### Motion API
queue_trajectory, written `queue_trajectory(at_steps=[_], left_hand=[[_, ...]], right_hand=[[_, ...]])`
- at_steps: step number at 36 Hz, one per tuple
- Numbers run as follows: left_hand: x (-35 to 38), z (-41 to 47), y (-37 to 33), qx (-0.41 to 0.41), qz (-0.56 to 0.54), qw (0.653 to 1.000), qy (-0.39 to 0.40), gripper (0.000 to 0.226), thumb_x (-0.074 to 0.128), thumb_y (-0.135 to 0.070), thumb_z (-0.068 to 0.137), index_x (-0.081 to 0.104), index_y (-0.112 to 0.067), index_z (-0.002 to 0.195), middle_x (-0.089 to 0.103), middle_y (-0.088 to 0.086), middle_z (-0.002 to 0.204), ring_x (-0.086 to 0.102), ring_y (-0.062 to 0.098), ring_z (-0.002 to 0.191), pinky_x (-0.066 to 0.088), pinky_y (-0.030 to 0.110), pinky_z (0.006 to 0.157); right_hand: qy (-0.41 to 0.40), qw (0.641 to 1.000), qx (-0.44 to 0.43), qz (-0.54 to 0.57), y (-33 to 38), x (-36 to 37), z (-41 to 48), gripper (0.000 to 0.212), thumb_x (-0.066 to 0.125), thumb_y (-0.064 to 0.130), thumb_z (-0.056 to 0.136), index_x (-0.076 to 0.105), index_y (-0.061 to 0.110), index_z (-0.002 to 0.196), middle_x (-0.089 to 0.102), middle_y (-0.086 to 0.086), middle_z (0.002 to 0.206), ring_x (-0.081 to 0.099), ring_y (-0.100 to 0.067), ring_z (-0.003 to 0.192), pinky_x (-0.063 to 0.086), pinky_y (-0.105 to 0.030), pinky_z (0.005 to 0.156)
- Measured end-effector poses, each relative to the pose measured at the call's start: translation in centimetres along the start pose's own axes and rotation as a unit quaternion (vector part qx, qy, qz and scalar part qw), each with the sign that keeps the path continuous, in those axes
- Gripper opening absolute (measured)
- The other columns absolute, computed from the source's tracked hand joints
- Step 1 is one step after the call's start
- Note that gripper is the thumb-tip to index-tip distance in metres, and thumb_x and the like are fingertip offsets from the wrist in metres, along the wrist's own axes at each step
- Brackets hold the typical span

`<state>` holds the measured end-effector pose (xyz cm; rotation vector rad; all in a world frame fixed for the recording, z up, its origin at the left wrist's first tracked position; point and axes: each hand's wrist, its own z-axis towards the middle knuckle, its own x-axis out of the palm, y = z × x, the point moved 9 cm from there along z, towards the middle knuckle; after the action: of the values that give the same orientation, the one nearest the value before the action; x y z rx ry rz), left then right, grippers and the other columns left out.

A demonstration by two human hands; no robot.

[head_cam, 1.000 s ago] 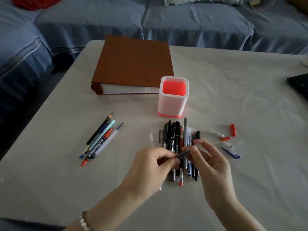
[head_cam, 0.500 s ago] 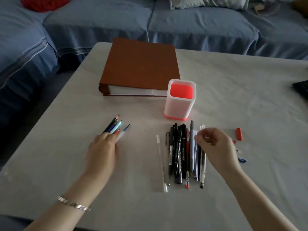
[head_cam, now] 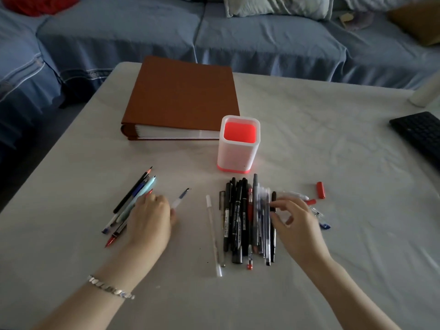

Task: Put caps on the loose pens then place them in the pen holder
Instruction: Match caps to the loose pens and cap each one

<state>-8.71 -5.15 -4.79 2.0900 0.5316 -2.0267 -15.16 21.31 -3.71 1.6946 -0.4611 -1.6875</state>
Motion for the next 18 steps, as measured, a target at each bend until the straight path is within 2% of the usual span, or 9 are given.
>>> queue_trajectory(at_steps=[2,3,7,11,14,18], left_hand=[[-0.4,-0.5,-1.9,0.05,-0.045,0.998,-0.014,0.021,0.079,-0.004,0.058,0.058,0.0,0.062,0.059,0.018,0.062,0.059,0.038,0.064,0.05,0.037,0.054],[-0.8,-0.9,-2.7,0.065,-0.067,0.995,-0.022,0.023,0.079,-0.002,0.056,0.056,0.0,0.061,0.057,0.017,0.059,0.057,0.037,0.06,0.049,0.038,0.053],[-2.3,-2.2,-5.3,0.087,-0.211,0.973,-0.042,0.011,0.061,-0.009,0.081,0.053,-0.003,0.08,0.058,0.011,0.069,0.054,0.031,0.062,0.039,0.033,0.055],[-2.7,-3.6,-7.7,0.155,-0.292,0.943,-0.028,0.012,0.049,-0.021,0.09,0.039,-0.019,0.085,0.048,-0.007,0.061,0.044,0.013,0.051,0.028,0.021,0.046],[-2.6,-4.0,-8.5,0.175,-0.311,0.934,-0.004,0.008,0.049,-0.024,0.09,0.043,-0.023,0.085,0.051,-0.006,0.062,0.045,0.013,0.053,0.032,0.02,0.047],[-2.4,-4.4,-8.5,0.161,-0.349,0.923,0.016,0.004,0.051,-0.023,0.089,0.049,-0.024,0.086,0.057,-0.004,0.068,0.052,0.012,0.068,0.038,0.022,0.054]], right_hand=[[-0.029,0.999,0.018,-0.017,-1.6,-1.7,0.1,0.014,0.063,0.004,0.081,0.069,0.009,0.092,0.059,0.0,0.096,0.052,-0.008,0.076,0.035,-0.015,0.076],[-0.042,0.998,0.032,-0.025,-2.6,-2.6,0.1,0.014,0.061,0.003,0.081,0.069,0.008,0.092,0.059,-0.001,0.095,0.053,-0.012,0.077,0.036,-0.017,0.076],[-0.052,0.99,0.091,-0.089,-6.1,-5.4,0.7,0.017,0.056,0.008,0.085,0.068,0.007,0.097,0.058,-0.006,0.093,0.056,-0.025,0.086,0.035,-0.025,0.073],[0.01,0.978,0.159,-0.135,-9.2,-5.6,1.3,0.02,0.057,0.019,0.087,0.066,0.012,0.102,0.061,-0.011,0.102,0.056,-0.028,0.091,0.038,-0.029,0.073],[0.042,0.974,0.164,-0.152,-9.6,-5.2,1.7,0.014,0.059,0.024,0.085,0.068,0.018,0.094,0.062,-0.008,0.099,0.056,-0.025,0.088,0.038,-0.03,0.068],[0.064,0.969,0.154,-0.182,-9.0,-5.0,2.2,0.014,0.058,0.022,0.085,0.068,0.018,0.095,0.06,-0.007,0.098,0.057,-0.027,0.091,0.04,-0.03,0.068]])
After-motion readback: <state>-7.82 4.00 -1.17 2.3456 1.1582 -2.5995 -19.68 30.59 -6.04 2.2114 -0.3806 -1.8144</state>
